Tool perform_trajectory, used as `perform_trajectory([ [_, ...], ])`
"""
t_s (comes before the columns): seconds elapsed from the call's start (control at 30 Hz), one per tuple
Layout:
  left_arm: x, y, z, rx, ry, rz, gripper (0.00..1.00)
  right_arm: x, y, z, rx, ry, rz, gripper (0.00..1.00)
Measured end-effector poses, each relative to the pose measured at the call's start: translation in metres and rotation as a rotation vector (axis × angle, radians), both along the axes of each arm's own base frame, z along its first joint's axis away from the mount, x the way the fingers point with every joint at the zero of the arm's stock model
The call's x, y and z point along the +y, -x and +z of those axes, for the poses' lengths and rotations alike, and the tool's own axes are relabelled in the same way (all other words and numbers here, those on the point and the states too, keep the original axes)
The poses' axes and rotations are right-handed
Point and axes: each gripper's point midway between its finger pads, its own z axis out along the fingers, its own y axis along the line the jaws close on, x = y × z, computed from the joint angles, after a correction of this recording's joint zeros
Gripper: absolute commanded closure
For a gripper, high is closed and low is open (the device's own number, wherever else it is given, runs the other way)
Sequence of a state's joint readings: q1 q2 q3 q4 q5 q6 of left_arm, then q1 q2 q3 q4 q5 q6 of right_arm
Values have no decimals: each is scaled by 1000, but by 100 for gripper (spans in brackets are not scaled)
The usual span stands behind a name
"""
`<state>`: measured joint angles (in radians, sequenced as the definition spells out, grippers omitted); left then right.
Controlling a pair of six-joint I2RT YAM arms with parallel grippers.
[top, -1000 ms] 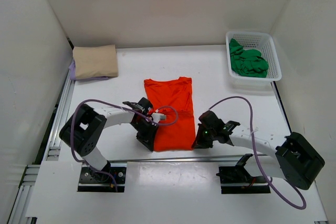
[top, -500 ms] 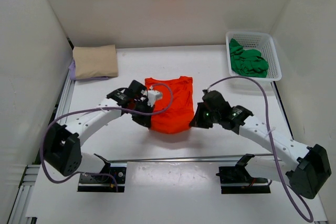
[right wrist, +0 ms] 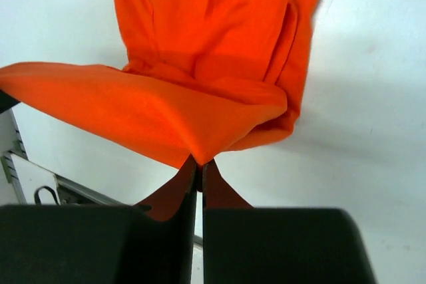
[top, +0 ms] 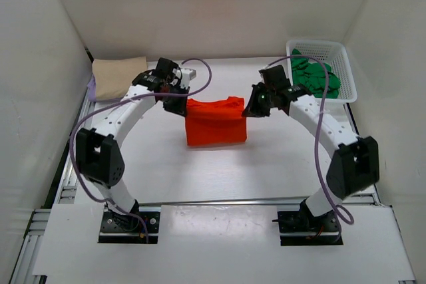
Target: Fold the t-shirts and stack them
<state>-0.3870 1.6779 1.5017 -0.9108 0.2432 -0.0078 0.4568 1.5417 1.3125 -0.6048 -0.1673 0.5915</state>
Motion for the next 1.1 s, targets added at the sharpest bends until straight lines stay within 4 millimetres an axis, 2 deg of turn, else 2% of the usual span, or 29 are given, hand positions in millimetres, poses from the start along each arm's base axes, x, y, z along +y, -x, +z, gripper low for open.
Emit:
perform_trajectory([
  [0.2, 0, -47, -4, 8, -3, 40, 90, 2, -50, -7, 44, -25, 1, 100],
  [0.43, 17, -91, -24, 45, 13, 104, 90, 16, -101, -13, 73, -95, 29, 100],
  [0.53, 19, -104, -34, 60, 17, 114, 90, 19, -117, -30, 104, -109, 27, 92],
  [0.6, 18, -110, -43, 73, 15, 114, 80, 20, -126, -44, 130, -110, 17, 85],
  [0.63, 16, -114, -48, 79, 13, 112, 71, 19, -130, -53, 148, -108, 7, 75],
  [0.67, 16, -117, -53, 83, 11, 112, 53, 18, -133, -60, 162, -108, -8, 68],
  [0.73, 17, -127, -64, 88, 5, 116, 48, 12, -140, -75, 190, -97, -51, 54],
  [0.8, 23, -141, -75, 93, -4, 140, 41, 2, -150, -85, 199, -95, -106, 50],
  [0.83, 29, -150, -80, 84, -13, 154, 41, -2, -157, -87, 190, -101, -130, 48],
  [0.93, 54, -169, -87, 51, -58, 219, 41, -12, -179, -80, 124, -124, -178, 48],
  [1.0, 70, -174, -83, 30, -82, 256, 42, -16, -190, -73, 76, -136, -185, 54],
  [1.1, 80, -171, -70, -5, -78, 277, 45, -8, -184, -65, 27, -127, -153, 72],
])
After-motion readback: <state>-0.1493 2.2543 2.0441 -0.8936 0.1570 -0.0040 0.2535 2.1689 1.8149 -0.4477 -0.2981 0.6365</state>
